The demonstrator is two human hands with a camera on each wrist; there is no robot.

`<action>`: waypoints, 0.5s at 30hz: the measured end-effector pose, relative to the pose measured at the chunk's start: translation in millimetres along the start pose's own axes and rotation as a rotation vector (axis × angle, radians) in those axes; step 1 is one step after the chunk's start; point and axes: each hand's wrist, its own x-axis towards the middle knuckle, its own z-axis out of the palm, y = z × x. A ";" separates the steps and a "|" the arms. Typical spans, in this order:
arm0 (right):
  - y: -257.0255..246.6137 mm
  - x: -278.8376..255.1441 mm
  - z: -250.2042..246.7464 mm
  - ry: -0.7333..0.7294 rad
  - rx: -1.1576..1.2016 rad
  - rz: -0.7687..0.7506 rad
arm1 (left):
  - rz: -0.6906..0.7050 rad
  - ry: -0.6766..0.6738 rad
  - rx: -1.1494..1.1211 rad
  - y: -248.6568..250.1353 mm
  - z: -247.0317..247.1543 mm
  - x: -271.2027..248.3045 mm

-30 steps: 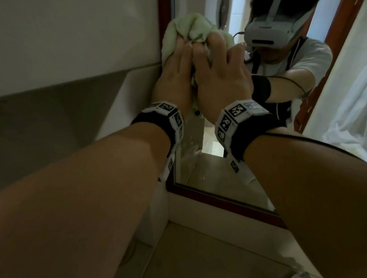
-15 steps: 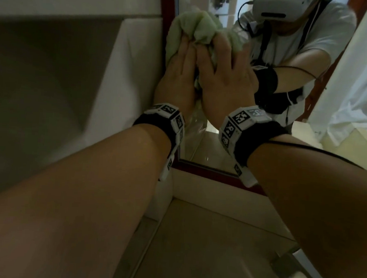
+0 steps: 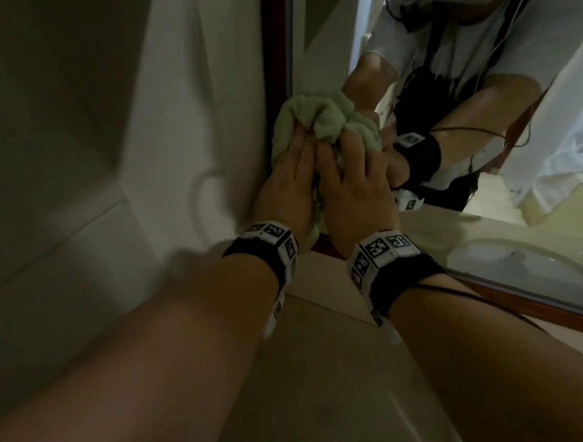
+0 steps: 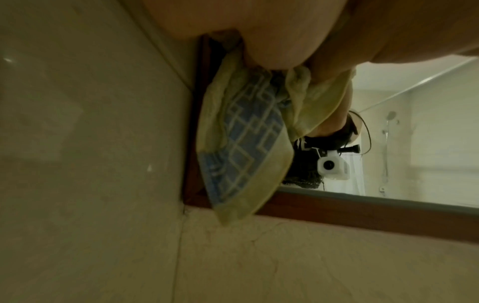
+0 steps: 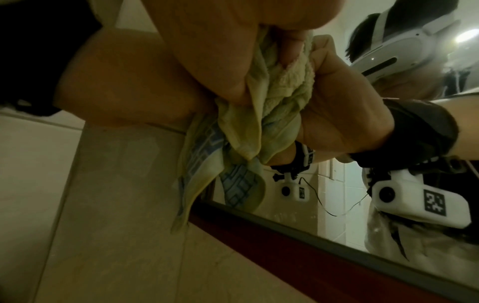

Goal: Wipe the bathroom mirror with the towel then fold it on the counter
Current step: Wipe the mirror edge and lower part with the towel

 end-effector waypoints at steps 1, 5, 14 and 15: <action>-1.9 -1.3 0.5 0.046 0.005 0.014 | -0.002 0.008 -0.009 0.1 1.1 -1.6; -6.4 -11.0 2.4 0.258 0.041 0.057 | -0.044 -0.030 -0.060 1.7 1.7 -7.2; -12.8 -29.3 8.8 0.094 0.128 0.066 | -0.135 -0.059 -0.061 1.0 20.7 -35.4; -15.1 -36.7 11.9 0.071 0.149 0.053 | -0.142 -0.064 -0.069 0.1 26.2 -45.1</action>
